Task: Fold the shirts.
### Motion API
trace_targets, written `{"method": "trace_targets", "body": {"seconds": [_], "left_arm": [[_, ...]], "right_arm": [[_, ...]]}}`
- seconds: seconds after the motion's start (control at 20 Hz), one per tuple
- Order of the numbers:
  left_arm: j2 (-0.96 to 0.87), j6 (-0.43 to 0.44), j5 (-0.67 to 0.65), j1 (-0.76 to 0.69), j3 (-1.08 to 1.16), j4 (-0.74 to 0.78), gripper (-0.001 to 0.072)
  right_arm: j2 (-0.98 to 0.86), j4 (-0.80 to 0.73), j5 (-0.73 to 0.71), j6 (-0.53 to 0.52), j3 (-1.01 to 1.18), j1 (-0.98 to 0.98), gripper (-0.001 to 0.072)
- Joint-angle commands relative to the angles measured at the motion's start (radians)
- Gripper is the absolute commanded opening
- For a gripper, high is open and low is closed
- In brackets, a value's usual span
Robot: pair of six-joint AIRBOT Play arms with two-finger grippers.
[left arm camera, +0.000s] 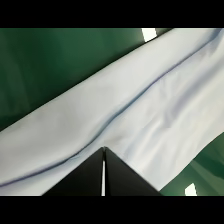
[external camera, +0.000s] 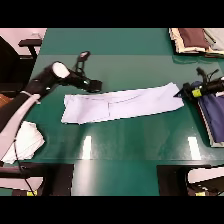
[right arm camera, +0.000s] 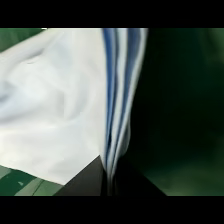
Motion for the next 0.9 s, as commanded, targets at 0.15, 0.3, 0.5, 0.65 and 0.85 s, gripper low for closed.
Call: {"method": "trace_targets", "body": {"seconds": [0.15,0.3,0.5,0.65,0.85], "left_arm": [[-0.232,-0.029,0.036,-0.163,0.186,-0.024,0.0027],[-0.305,-0.040,0.032,-0.200,0.249,-0.026,0.0027],[-0.354,-0.079,0.053,-0.223,0.279,-0.051,0.0027],[-0.366,-0.079,0.060,-0.232,0.279,-0.052,0.0027],[-0.362,-0.080,-0.009,-0.206,0.294,-0.032,0.0026]], "right_arm": [[0.188,0.018,0.072,0.056,0.227,0.154,0.0015],[0.237,0.019,0.072,0.085,0.323,0.256,0.0015],[0.240,0.019,0.056,0.115,0.426,0.403,0.0015],[0.239,0.019,0.022,0.120,0.441,0.489,0.0015],[0.235,0.074,-0.021,0.126,0.441,0.572,0.0015]]}}
